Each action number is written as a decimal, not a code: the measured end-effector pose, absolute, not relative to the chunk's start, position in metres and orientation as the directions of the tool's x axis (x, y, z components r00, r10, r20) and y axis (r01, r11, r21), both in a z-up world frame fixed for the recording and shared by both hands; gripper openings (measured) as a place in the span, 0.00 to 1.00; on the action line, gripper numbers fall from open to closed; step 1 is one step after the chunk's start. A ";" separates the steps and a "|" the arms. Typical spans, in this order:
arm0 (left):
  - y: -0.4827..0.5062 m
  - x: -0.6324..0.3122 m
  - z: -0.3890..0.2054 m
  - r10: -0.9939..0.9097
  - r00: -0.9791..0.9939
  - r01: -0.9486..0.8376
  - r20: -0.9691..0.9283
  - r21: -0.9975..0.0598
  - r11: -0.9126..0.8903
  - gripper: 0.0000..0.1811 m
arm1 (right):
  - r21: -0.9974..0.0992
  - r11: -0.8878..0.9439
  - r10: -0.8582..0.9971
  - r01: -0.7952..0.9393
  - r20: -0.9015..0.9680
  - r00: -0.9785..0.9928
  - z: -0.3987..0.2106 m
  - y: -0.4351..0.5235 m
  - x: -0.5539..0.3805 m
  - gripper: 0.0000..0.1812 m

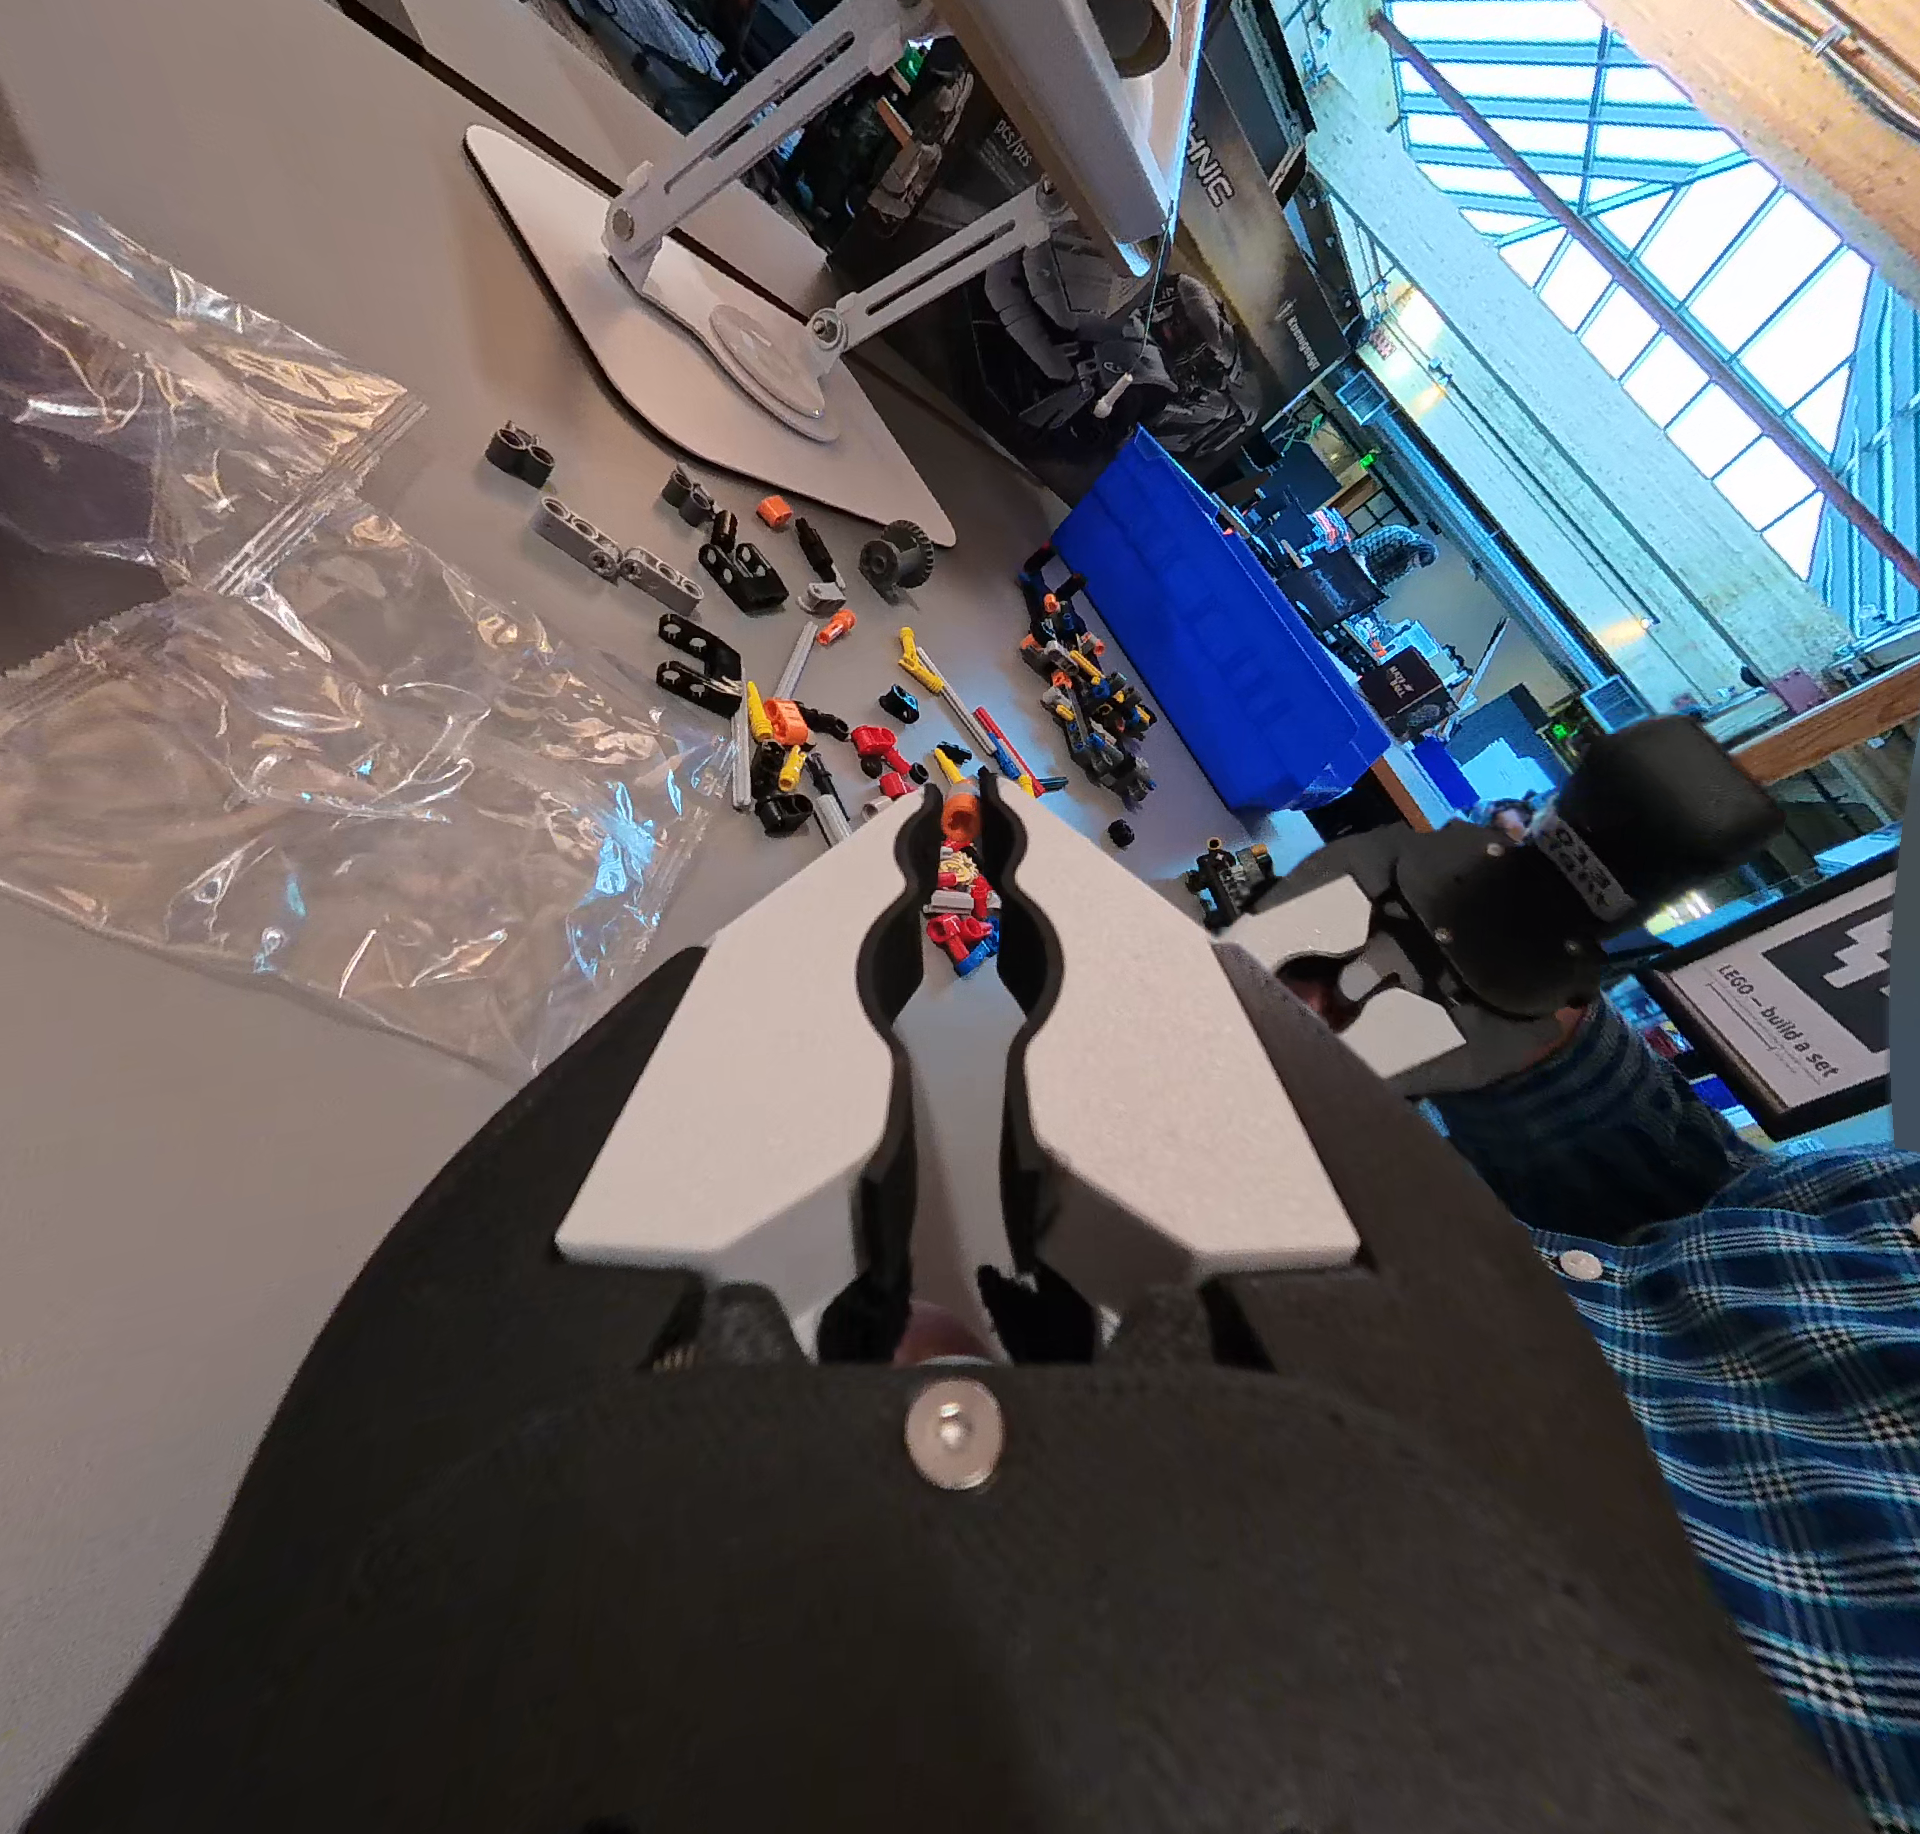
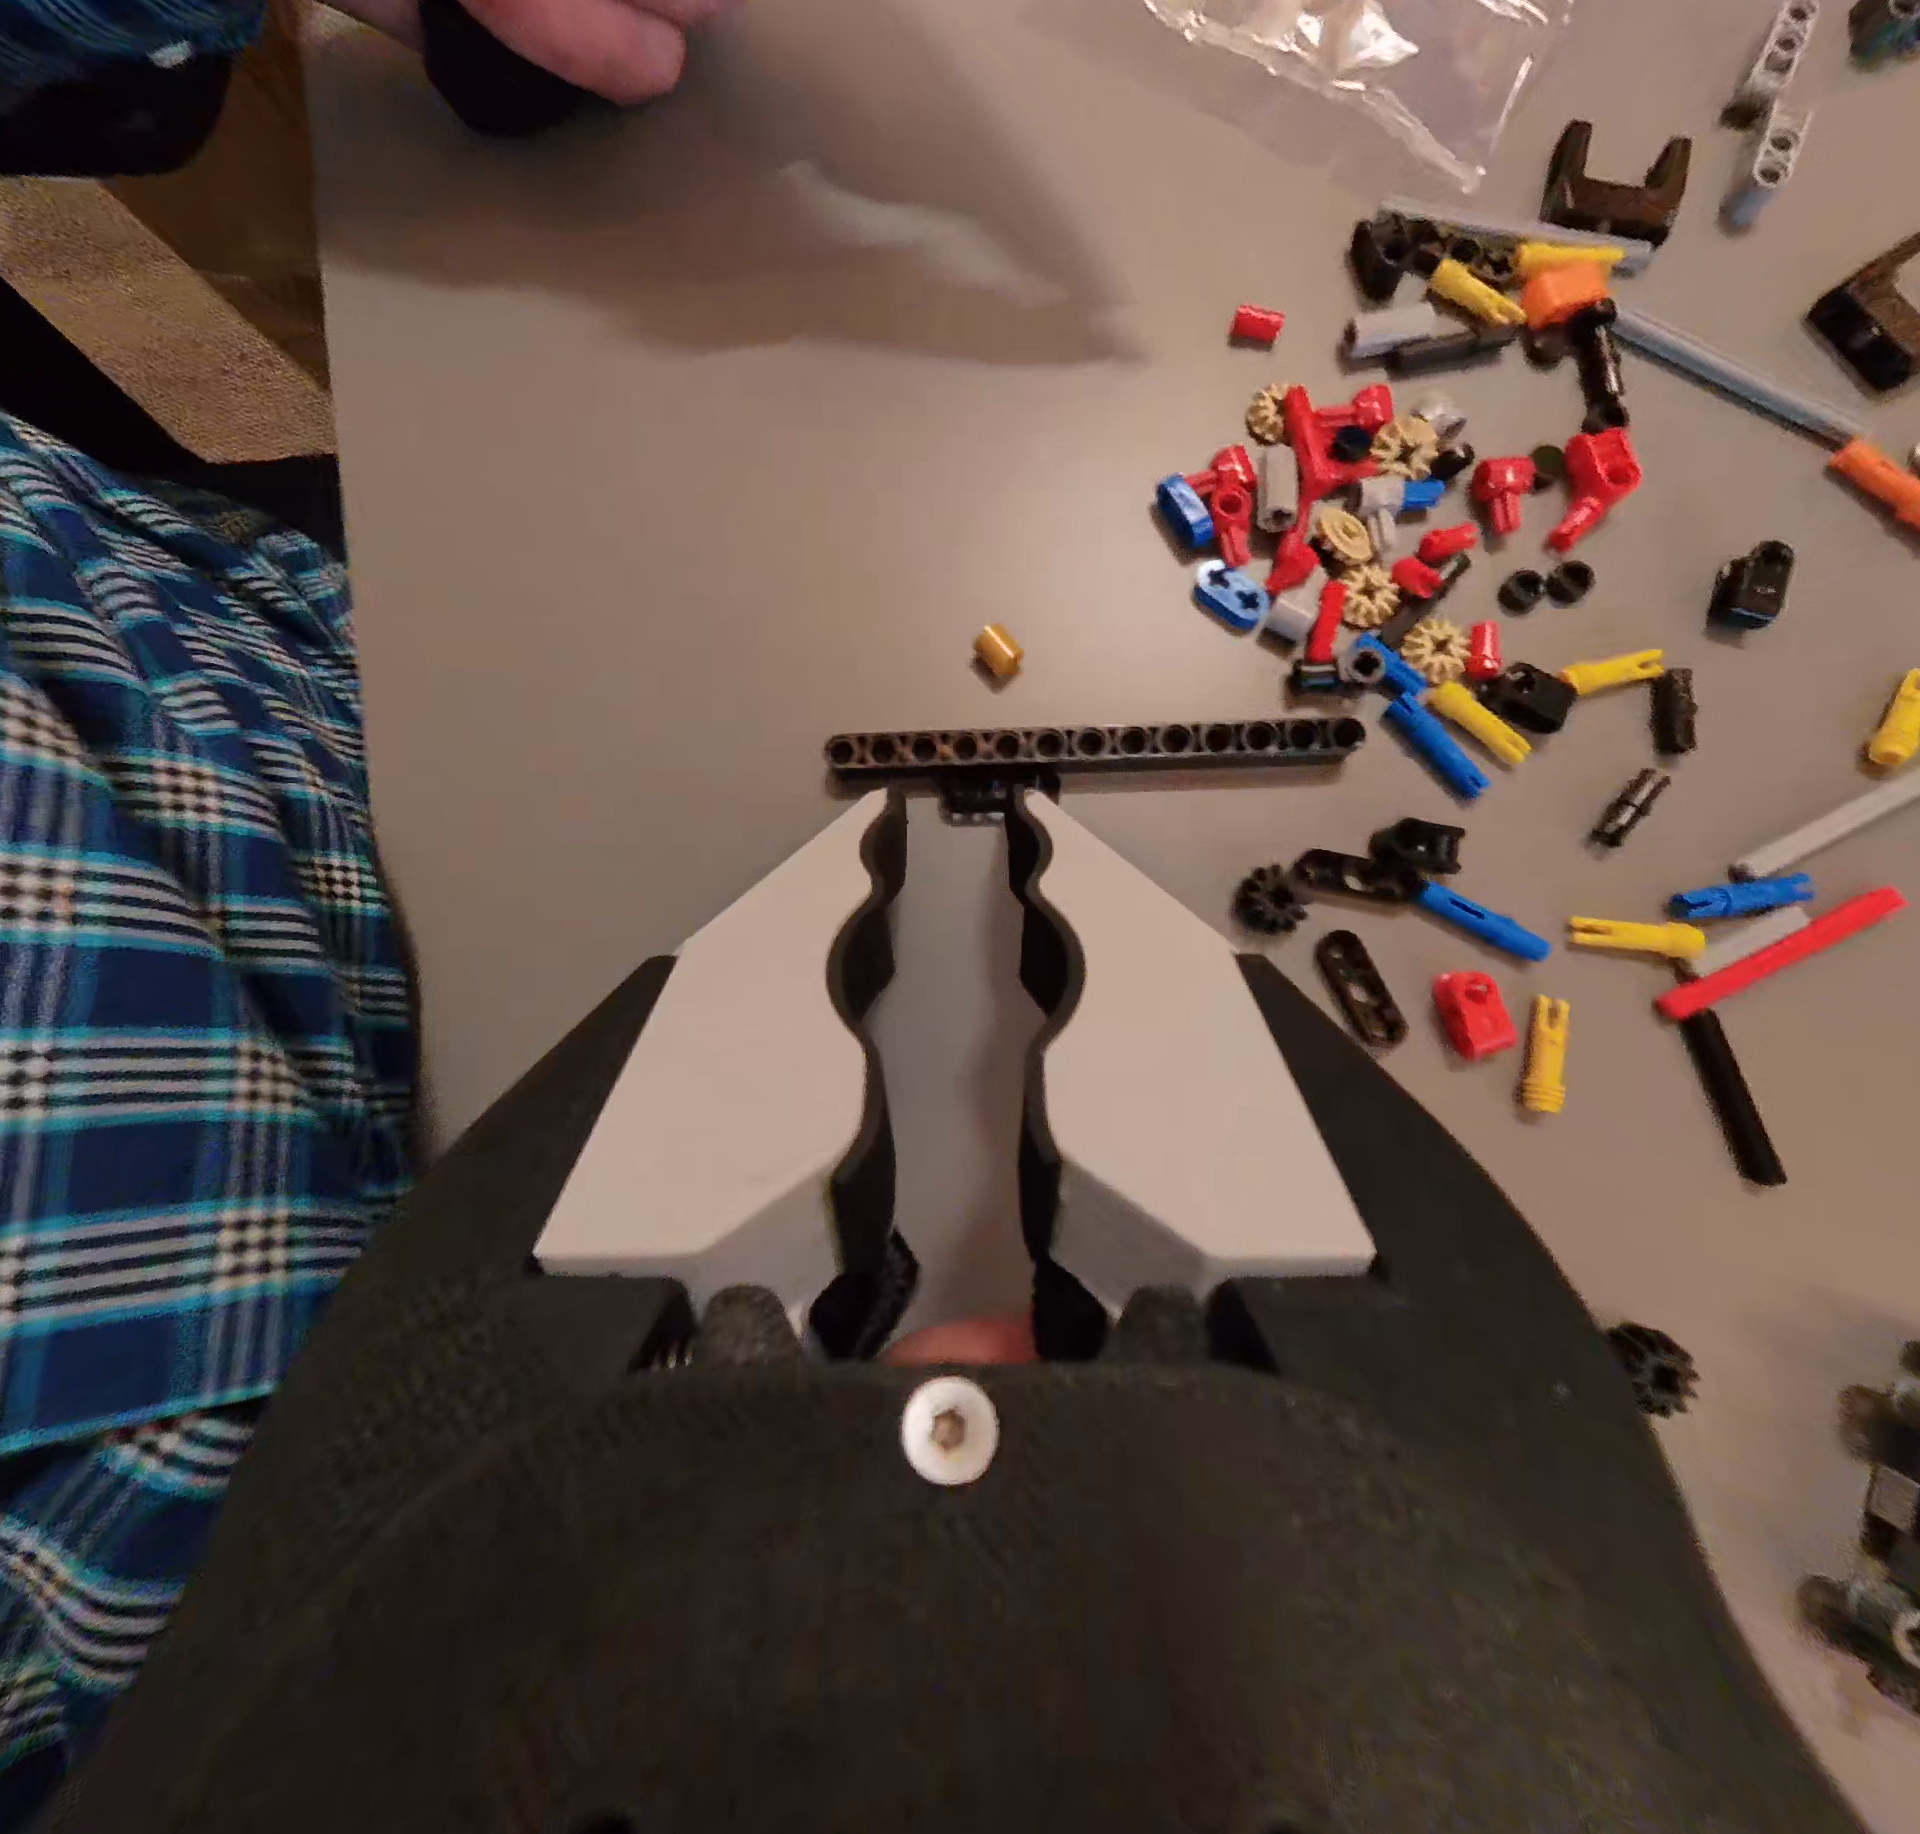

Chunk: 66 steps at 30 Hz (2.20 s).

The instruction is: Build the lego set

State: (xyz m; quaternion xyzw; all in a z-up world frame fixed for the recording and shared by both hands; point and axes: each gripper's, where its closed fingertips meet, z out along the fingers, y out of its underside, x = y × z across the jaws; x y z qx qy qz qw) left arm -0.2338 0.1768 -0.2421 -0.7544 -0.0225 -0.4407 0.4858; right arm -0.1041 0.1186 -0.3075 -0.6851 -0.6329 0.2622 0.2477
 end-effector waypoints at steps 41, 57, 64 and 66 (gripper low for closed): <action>0.177 -0.232 -0.244 -0.388 0.628 0.447 0.674 -0.721 -0.530 0.02 | -0.734 -0.111 0.993 0.670 -0.112 0.042 -0.312 0.086 -0.086 0.08; 0.178 -0.232 -0.245 -0.387 0.631 0.442 0.672 -0.722 -0.532 0.02 | -0.734 -0.118 0.991 0.669 -0.126 0.037 -0.312 0.086 -0.086 0.08; 0.178 -0.232 -0.245 -0.388 0.632 0.442 0.671 -0.723 -0.531 0.02 | -0.734 -0.119 0.991 0.668 -0.127 0.037 -0.312 0.086 -0.086 0.08; 0.178 -0.232 -0.245 -0.388 0.631 0.442 0.672 -0.723 -0.531 0.02 | -0.734 -0.119 0.991 0.668 -0.129 0.035 -0.312 0.085 -0.086 0.09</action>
